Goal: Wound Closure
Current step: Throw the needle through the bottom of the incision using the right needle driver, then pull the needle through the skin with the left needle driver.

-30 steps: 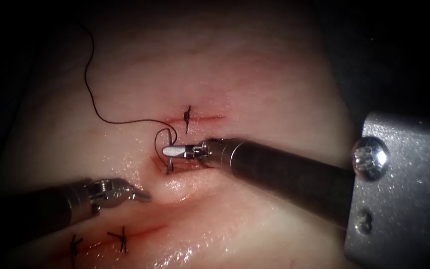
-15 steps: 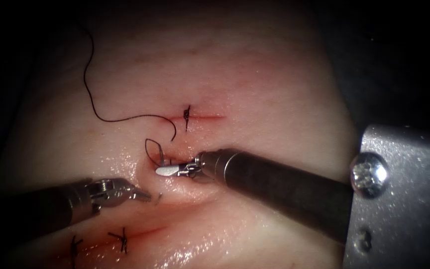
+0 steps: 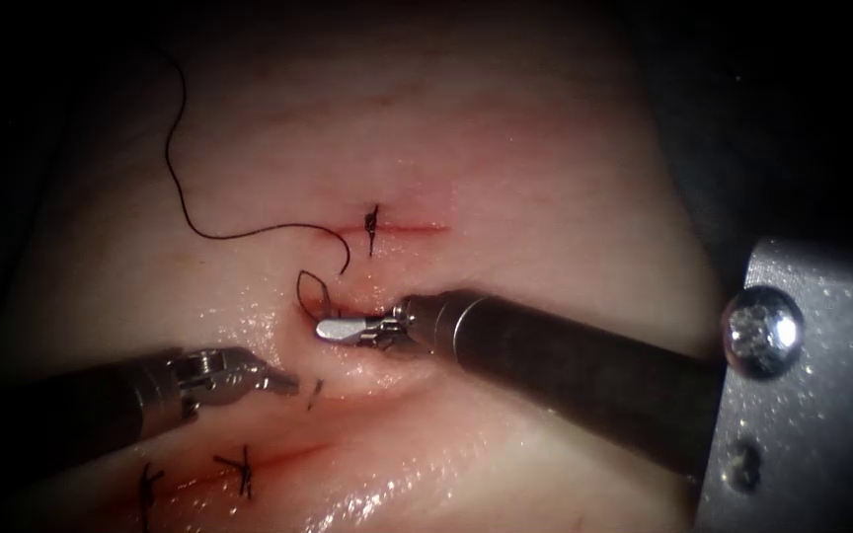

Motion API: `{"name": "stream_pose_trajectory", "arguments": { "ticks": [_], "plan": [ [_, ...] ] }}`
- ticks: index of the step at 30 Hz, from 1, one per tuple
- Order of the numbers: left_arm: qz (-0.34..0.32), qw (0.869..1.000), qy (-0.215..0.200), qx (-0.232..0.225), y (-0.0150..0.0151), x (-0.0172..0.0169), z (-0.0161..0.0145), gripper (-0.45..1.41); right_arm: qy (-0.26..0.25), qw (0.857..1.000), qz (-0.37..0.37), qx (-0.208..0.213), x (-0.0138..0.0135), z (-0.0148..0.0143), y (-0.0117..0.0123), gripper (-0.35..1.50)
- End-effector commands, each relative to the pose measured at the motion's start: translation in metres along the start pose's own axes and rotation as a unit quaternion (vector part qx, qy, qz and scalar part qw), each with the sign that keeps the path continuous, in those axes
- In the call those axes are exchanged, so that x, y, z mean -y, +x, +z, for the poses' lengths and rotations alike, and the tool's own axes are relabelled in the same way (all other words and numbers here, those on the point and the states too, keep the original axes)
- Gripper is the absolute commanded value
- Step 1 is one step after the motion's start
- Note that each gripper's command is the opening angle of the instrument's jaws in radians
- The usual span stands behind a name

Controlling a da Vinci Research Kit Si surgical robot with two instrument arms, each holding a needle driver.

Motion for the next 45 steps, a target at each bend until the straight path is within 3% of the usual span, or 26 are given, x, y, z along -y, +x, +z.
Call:
{"name": "stream_pose_trajectory", "arguments": {
  "ticks": [1,7,9,12,18,27,37,40,43,45],
  "plan": [
    [0.003,1.0,0.005,-0.011,0.0,0.0003,0.0007,-0.42,-0.002,1.0,-0.022,-0.009,0.0005,0.0002,0.0017,1.26],
    [0.028,0.998,0.021,-0.056,-0.0003,0.0005,0.0013,-0.28,-0.005,0.999,-0.045,-0.022,0.0039,-0.0018,0.0044,1.31],
    [0.033,0.994,0.034,-0.097,-0.0004,0.0009,0.0018,-0.11,-0.006,0.998,-0.058,-0.02,0.0054,-0.0025,0.0053,1.26],
    [0.033,0.99,0.05,-0.13,-0.0002,0.0015,0.0022,-0.01,-0.006,0.998,-0.067,-0.018,0.0065,-0.0031,0.0058,1.16],
    [0.026,0.978,0.079,-0.191,0.0007,0.0033,0.003,0.15,-0.008,0.997,-0.079,-0.017,0.0071,-0.0041,0.0063,1.09],
    [0.03,0.975,0.067,-0.21,0.0025,0.0042,0.005,0.15,-0.009,0.996,-0.087,-0.015,0.0067,-0.005,0.0069,1.09],
    [0.038,0.973,0.057,-0.222,0.0031,0.0053,0.0064,0.05,-0.009,0.996,-0.093,-0.012,0.0057,-0.0054,0.0065,1.08],
    [0.043,0.971,0.05,-0.229,0.0032,0.0056,0.0068,-0.08,-0.009,0.996,-0.093,-0.012,0.0056,-0.0055,0.0065,1.08],
    [0.044,0.972,0.033,-0.228,0.003,0.006,0.0068,-0.42,-0.009,0.996,-0.093,-0.011,0.0057,-0.0056,0.0064,1.08],
    [0.032,0.974,0.016,-0.225,0.0028,0.0063,0.0067,-0.45,-0.009,0.996,-0.093,-0.01,0.0057,-0.0057,0.0063,1.09]
  ]
}}
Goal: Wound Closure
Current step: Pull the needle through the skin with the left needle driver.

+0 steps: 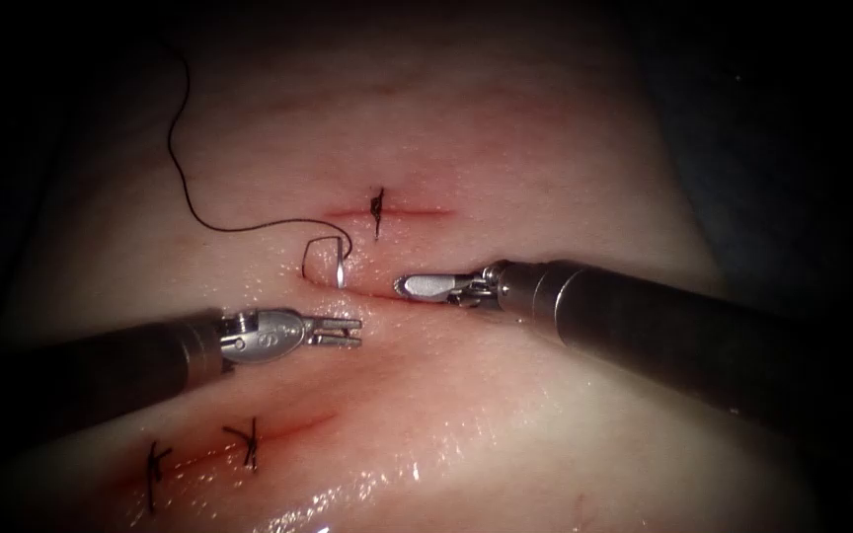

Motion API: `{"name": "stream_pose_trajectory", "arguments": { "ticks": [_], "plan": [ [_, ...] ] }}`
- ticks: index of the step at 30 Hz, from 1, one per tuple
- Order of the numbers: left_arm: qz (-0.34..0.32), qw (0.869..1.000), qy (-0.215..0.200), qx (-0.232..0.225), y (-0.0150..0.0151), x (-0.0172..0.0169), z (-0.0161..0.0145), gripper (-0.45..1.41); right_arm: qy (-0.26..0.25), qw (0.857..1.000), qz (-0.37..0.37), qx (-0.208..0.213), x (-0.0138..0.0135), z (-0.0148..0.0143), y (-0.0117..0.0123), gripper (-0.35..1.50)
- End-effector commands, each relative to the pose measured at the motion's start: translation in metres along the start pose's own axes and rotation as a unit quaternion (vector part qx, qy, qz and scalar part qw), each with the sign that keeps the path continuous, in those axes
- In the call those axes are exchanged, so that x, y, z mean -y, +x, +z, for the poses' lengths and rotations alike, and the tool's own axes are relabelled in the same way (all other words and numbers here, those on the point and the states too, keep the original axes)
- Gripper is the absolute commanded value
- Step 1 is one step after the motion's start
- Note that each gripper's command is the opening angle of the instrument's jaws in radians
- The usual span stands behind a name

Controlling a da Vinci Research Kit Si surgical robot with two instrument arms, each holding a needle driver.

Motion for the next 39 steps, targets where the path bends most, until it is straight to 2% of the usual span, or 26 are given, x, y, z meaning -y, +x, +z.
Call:
{"name": "stream_pose_trajectory", "arguments": {
  "ticks": [1,4,7,12,14,17,21,22,26,27,29,32,37,39],
  "plan": [
    [-0.017,1.0,-0.012,0.002,-0.0004,0.0004,0.0007,-0.45,0.002,1.0,-0.003,0.002,-0.0003,0.0007,0.0003,1.09],
    [-0.046,0.998,-0.045,0.006,-0.0007,0.0007,0.0005,-0.45,0.001,1.0,-0.011,0.002,-0.0001,0.0005,0.0004,1.08],
    [-0.067,0.996,-0.061,0.0,-0.0007,0.0007,0.0003,-0.45,0.0,0.998,-0.055,0.002,0.0,0.0005,0.0004,1.06],
    [-0.128,0.988,-0.082,-0.012,0.0002,0.0002,0.0,-0.45,-0.007,0.974,-0.225,0.002,-0.0001,0.0009,0.0004,1.03],
    [-0.182,0.979,-0.094,-0.021,0.0009,0.0,-0.0003,-0.45,0.001,0.965,-0.263,0.02,-0.0002,0.0011,0.0005,0.99],
    [-0.261,0.959,-0.104,-0.04,0.0018,-0.0003,-0.0008,-0.45,-0.018,0.944,-0.325,0.047,-0.0002,0.0013,0.0005,0.93],
    [-0.326,0.936,-0.114,-0.065,0.0031,-0.0001,-0.0015,-0.45,-0.035,0.92,-0.376,0.105,0.0,0.0016,0.0,0.86],
    [-0.349,0.927,-0.117,-0.071,0.0034,-0.0001,-0.0017,-0.45,-0.036,0.914,-0.388,0.115,0.0,0.0017,-0.0002,0.86],
    [-0.468,0.87,-0.133,-0.086,0.0041,0.0002,-0.0026,-0.45,-0.033,0.898,-0.42,0.125,0.0001,0.0021,-0.0009,0.91],
    [-0.483,0.861,-0.136,-0.086,0.0042,0.0002,-0.0027,-0.45,-0.031,0.89,-0.436,0.125,0.0001,0.0021,-0.0011,0.94],
    [-0.498,0.851,-0.142,-0.085,0.0044,0.0002,-0.0031,-0.45,-0.028,0.884,-0.449,0.127,0.0001,0.0023,-0.0013,0.96],
    [-0.53,0.829,-0.155,-0.083,0.0046,-0.0001,-0.0034,-0.45,-0.022,0.874,-0.468,0.131,0.0001,0.0025,-0.0017,0.96],
    [-0.585,0.786,-0.186,-0.076,0.0052,-0.001,-0.0037,-0.45,-0.012,0.857,-0.497,0.135,-0.0002,0.0031,-0.0024,1.01],
    [-0.61,0.763,-0.201,-0.078,0.0056,-0.0013,-0.004,-0.45,-0.009,0.852,-0.505,0.136,-0.0004,0.0033,-0.0027,1.03]
  ]
}}
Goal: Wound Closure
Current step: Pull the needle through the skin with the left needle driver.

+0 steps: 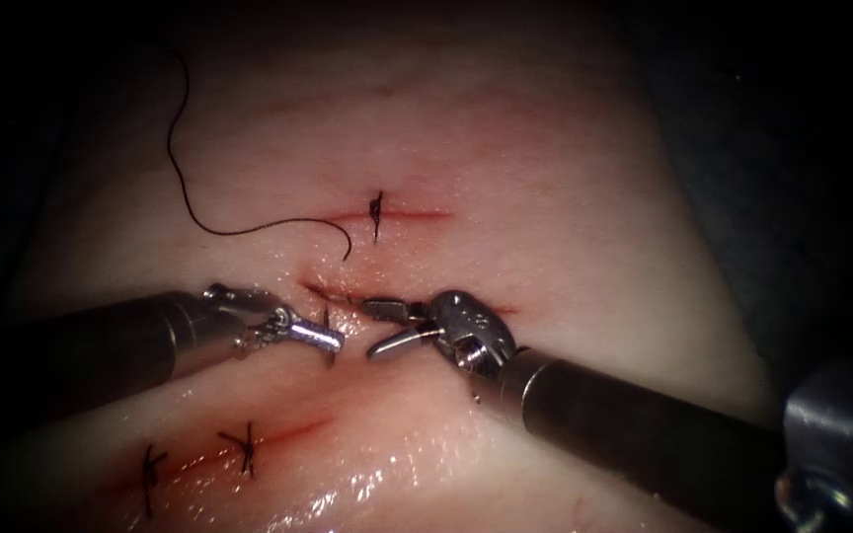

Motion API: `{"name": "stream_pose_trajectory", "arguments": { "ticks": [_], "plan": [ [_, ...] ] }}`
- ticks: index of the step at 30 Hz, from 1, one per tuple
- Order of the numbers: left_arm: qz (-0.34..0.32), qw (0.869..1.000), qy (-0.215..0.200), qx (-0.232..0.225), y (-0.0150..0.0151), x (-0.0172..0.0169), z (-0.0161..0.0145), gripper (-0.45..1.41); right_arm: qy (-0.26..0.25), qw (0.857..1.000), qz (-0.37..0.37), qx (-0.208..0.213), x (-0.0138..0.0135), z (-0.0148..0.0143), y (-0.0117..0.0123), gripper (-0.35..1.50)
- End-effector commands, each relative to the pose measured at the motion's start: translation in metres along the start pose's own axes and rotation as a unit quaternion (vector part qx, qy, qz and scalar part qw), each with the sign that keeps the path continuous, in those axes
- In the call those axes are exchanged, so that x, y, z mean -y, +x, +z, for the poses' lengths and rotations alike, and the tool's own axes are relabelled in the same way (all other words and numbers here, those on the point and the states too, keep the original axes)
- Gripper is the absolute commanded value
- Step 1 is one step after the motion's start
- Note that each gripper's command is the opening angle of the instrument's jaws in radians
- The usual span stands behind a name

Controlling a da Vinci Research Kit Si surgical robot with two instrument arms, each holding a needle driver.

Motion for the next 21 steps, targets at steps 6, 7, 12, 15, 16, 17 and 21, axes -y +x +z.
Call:
{"name": "stream_pose_trajectory", "arguments": {
  "ticks": [6,7,12,15,16,17,21],
  "plan": [
    [-0.032,0.999,-0.037,0.008,0.0,-0.002,-0.0001,-0.45,0.016,0.999,-0.04,0.007,-0.0003,0.0021,-0.0017,1.16],
    [-0.021,0.999,-0.041,0.011,0.0001,-0.0024,-0.0003,-0.45,0.017,0.999,-0.05,0.012,-0.0003,0.0023,-0.0019,1.16],
    [0.122,0.991,-0.06,0.012,0.0,-0.0046,-0.0015,-0.45,0.016,0.997,-0.074,0.026,-0.0004,0.0024,-0.0021,1.16],
    [0.305,0.951,-0.045,0.015,-0.0006,-0.0057,-0.002,-0.45,0.015,0.997,-0.077,0.026,-0.0005,0.0023,-0.0021,1.14],
    [0.349,0.936,-0.036,0.022,-0.0008,-0.006,-0.0021,-0.45,0.015,0.996,-0.08,0.026,-0.0005,0.0023,-0.002,1.14],
    [0.368,0.929,-0.03,0.025,-0.001,-0.0063,-0.0021,-0.45,0.015,0.996,-0.083,0.027,-0.0006,0.0023,-0.002,1.13],
    [0.442,0.896,-0.013,0.039,-0.0016,-0.0074,-0.0023,-0.45,-0.001,0.995,-0.093,0.026,-0.001,0.0024,-0.0018,1.13]
  ]
}}
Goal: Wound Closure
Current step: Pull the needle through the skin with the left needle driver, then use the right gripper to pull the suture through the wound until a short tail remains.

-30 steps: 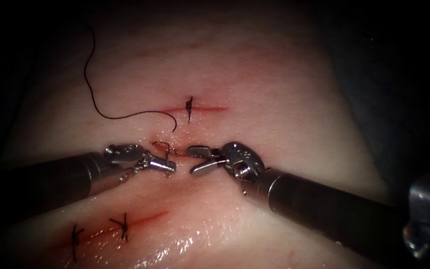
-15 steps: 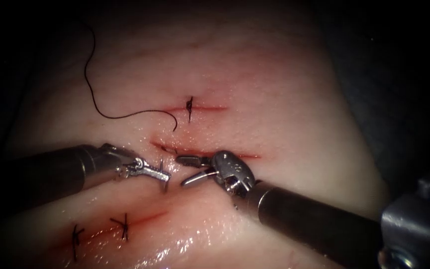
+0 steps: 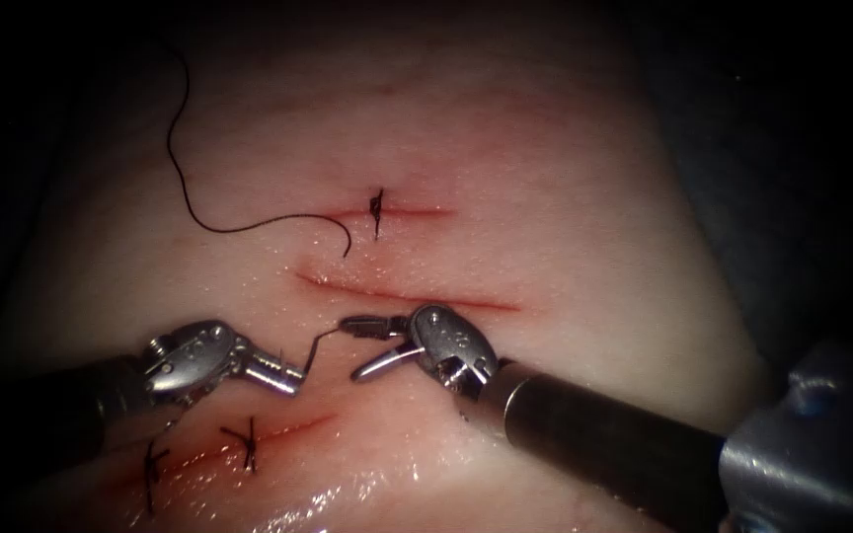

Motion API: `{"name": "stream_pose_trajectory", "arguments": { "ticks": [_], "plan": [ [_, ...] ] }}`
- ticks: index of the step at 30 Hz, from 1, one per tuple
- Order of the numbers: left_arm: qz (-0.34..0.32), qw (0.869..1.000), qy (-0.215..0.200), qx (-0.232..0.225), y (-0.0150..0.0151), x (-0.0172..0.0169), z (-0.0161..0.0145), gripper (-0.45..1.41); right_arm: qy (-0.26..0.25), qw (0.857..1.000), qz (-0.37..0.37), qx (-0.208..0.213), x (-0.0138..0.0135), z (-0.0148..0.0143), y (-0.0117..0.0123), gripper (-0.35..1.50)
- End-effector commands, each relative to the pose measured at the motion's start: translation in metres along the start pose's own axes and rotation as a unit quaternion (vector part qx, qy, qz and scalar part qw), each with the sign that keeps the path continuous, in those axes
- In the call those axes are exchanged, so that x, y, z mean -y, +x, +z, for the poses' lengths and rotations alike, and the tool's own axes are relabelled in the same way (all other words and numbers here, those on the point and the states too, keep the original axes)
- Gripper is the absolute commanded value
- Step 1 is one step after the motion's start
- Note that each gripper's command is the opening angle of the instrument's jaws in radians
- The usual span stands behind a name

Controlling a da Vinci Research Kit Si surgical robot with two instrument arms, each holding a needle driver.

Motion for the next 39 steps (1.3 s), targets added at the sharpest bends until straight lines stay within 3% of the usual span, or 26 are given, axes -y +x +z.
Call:
{"name": "stream_pose_trajectory", "arguments": {
  "ticks": [1,9,17,26,28,29,30,31,39],
  "plan": [
    [0.024,1.0,-0.001,0.009,-0.0001,0.0002,0.0005,-0.45,-0.003,1.0,-0.006,0.0,-0.0009,0.0009,-0.0001,1.14],
    [0.157,0.987,0.008,0.026,0.0015,-0.0021,0.0005,-0.45,-0.028,0.998,-0.046,0.027,-0.0021,0.001,0.0009,1.23],
    [0.25,0.966,0.046,0.042,0.0043,-0.0023,-0.0002,-0.45,-0.03,0.995,-0.065,0.063,-0.0025,0.0024,0.0006,1.16],
    [0.258,0.963,0.061,0.041,0.0047,-0.0025,-0.0005,-0.45,-0.049,0.991,-0.068,0.102,-0.0031,0.0038,-0.0003,1.01],
    [0.261,0.962,0.062,0.041,0.0047,-0.0026,-0.0006,-0.45,-0.051,0.99,-0.068,0.111,-0.0033,0.0037,-0.0003,0.79],
    [0.261,0.962,0.064,0.039,0.0047,-0.0027,-0.0007,-0.45,-0.051,0.991,-0.059,0.111,-0.0033,0.0036,-0.0004,0.54],
    [0.261,0.962,0.065,0.038,0.0047,-0.0027,-0.0007,-0.45,-0.051,0.991,-0.047,0.111,-0.0034,0.0033,-0.0004,-0.02],
    [0.261,0.962,0.066,0.037,0.0047,-0.0028,-0.0008,-0.45,-0.051,0.991,-0.044,0.112,-0.0034,0.003,-0.0004,-0.35],
    [0.27,0.96,0.068,0.034,0.0029,-0.0037,0.0,-0.45,-0.068,0.989,0.007,0.134,-0.0029,0.0015,-0.0007,-0.35]
  ]
}}
